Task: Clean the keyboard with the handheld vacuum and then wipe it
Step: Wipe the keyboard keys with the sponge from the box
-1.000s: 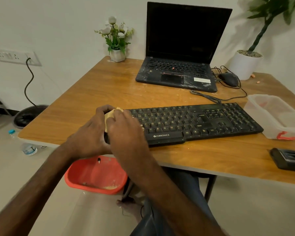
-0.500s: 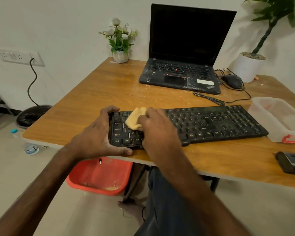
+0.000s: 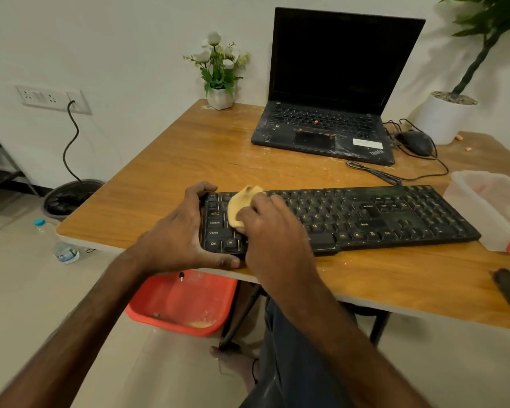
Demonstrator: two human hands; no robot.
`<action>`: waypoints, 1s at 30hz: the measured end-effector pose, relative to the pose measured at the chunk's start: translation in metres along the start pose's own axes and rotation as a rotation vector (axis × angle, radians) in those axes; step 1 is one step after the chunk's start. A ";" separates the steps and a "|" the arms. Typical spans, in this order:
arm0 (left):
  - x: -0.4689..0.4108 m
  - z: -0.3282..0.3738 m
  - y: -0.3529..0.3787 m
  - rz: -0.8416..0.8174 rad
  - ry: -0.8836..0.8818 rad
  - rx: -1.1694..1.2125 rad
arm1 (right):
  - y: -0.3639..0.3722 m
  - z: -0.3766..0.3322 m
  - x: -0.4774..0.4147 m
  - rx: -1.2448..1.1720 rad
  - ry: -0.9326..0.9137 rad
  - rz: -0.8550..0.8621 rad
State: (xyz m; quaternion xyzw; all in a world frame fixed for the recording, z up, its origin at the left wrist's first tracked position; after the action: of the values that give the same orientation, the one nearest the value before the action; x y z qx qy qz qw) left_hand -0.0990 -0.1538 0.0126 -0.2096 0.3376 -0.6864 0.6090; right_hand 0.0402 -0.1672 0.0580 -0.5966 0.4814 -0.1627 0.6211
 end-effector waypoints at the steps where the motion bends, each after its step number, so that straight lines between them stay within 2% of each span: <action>1: 0.000 0.000 0.001 0.007 0.003 -0.007 | 0.005 -0.008 -0.001 -0.033 -0.033 0.030; 5: -0.001 -0.003 0.001 0.022 0.004 -0.020 | 0.011 -0.030 -0.021 0.003 -0.177 0.026; 10: -0.001 -0.005 -0.002 0.007 -0.019 0.035 | 0.015 -0.012 -0.066 -0.033 -0.103 -0.001; 17: 0.000 -0.010 -0.001 0.028 0.005 0.013 | 0.015 -0.022 -0.014 -0.171 -0.372 -0.095; 24: -0.002 -0.010 -0.002 0.007 -0.009 -0.007 | -0.002 0.009 -0.013 -0.025 -0.367 -0.023; 30: 0.000 -0.006 -0.002 0.010 0.001 0.021 | 0.012 -0.025 -0.016 -0.067 -0.416 -0.030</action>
State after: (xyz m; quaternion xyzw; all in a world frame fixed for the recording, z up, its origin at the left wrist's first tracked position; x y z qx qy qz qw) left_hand -0.1043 -0.1521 0.0098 -0.2014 0.3318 -0.6869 0.6145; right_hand 0.0082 -0.1668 0.0582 -0.6447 0.3390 -0.0290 0.6846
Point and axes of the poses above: each hand's wrist, its own x-axis away from the middle knuckle, its own y-axis out of the palm, z = x × y, the point moved 7 cm from there along -x, towards the middle knuckle, and after that the axes turned 1 degree about z, right-handed, at the moved point
